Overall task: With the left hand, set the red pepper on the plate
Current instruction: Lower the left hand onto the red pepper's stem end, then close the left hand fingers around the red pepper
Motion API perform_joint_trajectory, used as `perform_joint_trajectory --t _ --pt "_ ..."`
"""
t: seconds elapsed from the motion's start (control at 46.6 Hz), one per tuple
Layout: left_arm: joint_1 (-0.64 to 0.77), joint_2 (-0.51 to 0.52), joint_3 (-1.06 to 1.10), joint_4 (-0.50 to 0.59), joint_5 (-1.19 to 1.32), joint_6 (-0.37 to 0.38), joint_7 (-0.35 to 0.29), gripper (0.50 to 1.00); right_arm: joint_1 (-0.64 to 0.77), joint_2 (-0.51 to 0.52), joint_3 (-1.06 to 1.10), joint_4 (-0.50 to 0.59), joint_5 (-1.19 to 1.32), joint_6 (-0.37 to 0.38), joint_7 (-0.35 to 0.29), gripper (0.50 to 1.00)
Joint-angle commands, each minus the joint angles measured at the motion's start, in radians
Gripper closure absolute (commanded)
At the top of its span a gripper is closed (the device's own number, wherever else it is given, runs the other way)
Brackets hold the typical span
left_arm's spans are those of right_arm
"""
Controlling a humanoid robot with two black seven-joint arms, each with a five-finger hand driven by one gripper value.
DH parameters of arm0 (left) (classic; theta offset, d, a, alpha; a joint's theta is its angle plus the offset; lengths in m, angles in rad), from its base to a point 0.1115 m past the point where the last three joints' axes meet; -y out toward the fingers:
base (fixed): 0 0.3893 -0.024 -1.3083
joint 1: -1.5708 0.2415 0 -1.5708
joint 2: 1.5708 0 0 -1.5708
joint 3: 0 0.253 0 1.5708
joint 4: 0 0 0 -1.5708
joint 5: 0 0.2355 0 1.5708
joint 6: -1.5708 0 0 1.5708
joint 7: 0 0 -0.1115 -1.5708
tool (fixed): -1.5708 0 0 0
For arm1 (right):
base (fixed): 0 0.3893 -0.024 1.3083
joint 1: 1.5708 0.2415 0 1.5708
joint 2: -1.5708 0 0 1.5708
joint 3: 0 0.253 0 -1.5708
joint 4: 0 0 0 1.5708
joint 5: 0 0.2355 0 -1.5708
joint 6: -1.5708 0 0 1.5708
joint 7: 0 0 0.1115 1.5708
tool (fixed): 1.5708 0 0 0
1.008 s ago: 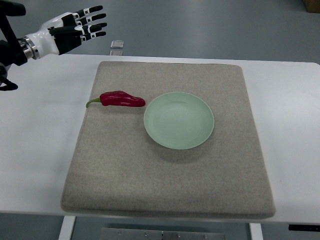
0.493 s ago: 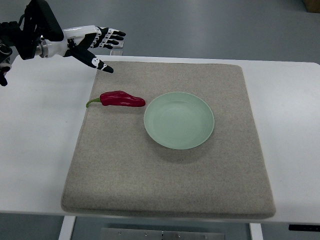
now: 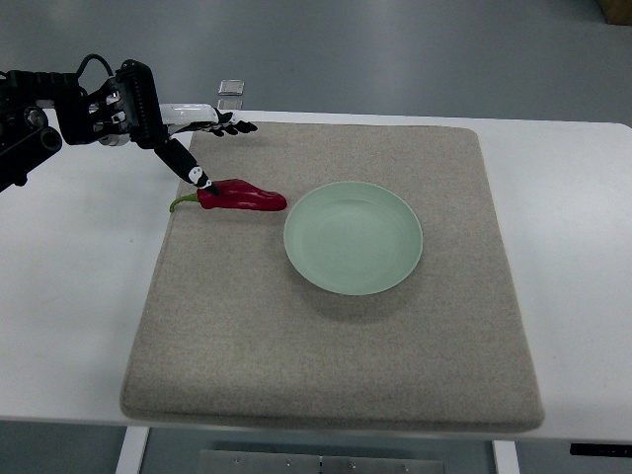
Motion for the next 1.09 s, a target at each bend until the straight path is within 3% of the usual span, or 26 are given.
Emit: perform_joint_trajectory --t 0.0,0.172,0.665,0.772,0.836,1.029,1.072 --pt "0.003 -0.008 0.025 -0.001 0.012 0.068 0.000 0.508 0.000 0.000 -0.001 0.000 0.000 0.001 0.000 0.572" --pt "-0.003 -0.046 0.122 0.005 0.017 0.148 0.000 0.508 0.000 0.000 0.001 0.000 0.000 0.000 0.000 0.572" --pt "-0.009 -0.081 0.159 0.015 0.020 0.150 0.002 0.531 0.000 0.000 0.001 0.000 0.000 0.000 0.000 0.572" --pt "-0.009 -0.081 0.163 0.025 0.035 0.150 0.002 0.574 0.000 0.000 0.001 0.000 0.000 0.000 0.000 0.572" --pt "-0.010 -0.080 0.177 0.025 0.061 0.150 0.002 0.632 0.000 0.000 -0.001 0.000 0.000 0.001 0.000 0.572" --pt "-0.012 -0.080 0.180 0.025 0.078 0.150 0.002 0.681 0.000 0.000 0.001 0.000 0.000 0.000 0.000 0.572" --pt "-0.012 -0.081 0.180 0.025 0.078 0.150 0.002 0.722 0.000 0.000 0.001 0.000 0.000 0.000 0.000 0.572"
